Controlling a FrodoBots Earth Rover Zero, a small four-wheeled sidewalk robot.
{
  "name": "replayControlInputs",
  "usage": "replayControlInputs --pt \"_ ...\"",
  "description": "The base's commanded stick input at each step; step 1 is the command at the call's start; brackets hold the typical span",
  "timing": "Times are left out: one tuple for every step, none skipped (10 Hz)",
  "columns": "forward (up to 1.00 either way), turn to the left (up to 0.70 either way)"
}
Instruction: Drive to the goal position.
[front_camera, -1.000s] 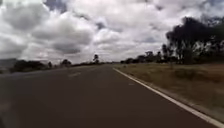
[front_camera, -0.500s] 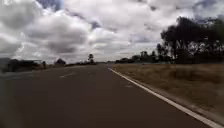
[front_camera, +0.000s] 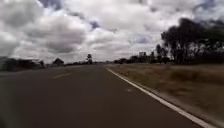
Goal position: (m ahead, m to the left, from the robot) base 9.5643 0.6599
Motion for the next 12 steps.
replayControlInputs --pt "0.8 0.0" --pt "0.8 0.0" --pt "0.8 0.0" --pt "0.8 0.0" --pt "0.8 0.0" --pt "0.8 0.0" --pt "0.8 0.0" --pt "0.8 0.0" --pt "0.8 0.0" --pt "0.8 0.0" --pt "0.8 0.0" --pt "0.8 0.0"
